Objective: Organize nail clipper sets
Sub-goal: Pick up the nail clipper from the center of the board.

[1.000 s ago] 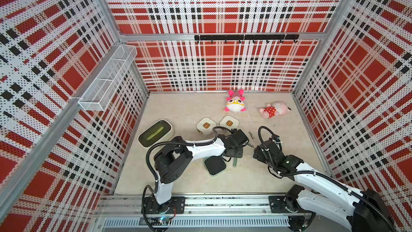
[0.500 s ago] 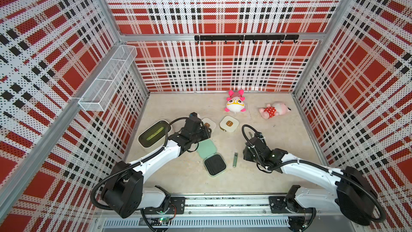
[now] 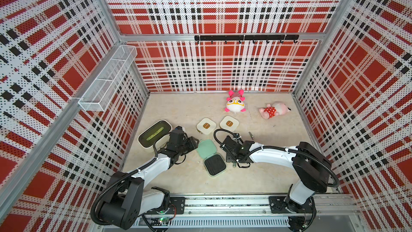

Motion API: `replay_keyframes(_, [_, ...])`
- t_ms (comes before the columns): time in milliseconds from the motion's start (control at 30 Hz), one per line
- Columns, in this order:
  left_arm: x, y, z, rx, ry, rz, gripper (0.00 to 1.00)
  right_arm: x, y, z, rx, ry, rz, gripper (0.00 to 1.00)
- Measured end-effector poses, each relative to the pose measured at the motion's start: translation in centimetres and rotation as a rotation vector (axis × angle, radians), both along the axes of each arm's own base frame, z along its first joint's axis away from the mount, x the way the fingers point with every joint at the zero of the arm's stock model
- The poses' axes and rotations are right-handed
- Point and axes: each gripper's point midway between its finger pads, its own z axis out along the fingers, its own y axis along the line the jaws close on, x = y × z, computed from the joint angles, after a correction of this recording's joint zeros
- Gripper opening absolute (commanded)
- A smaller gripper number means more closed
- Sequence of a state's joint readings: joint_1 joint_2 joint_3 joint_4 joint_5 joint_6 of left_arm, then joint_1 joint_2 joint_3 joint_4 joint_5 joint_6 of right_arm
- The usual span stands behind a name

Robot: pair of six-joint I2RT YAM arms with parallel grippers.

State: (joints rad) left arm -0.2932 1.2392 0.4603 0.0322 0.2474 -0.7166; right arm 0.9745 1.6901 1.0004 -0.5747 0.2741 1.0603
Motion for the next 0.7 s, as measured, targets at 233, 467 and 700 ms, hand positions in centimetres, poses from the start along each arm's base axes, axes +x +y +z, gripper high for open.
replay_keyframes(233, [0.2,-0.4,0.0,0.000,-0.017,-0.028,0.52,-0.4,-0.8,0.1,-0.030,0.022,-0.030,0.58])
replay_keyframes(467, [-0.4,-3.2,-0.1,0.022,-0.023,-0.122,0.50,-0.6,-1.1,-0.9,-0.063,0.042,-0.033,0.56])
replay_keyframes(700, [0.2,-6.1,1.1,0.029,-0.059,-0.192,0.50,-0.5,-1.0,-1.7,-0.070,0.054,-0.028,0.48])
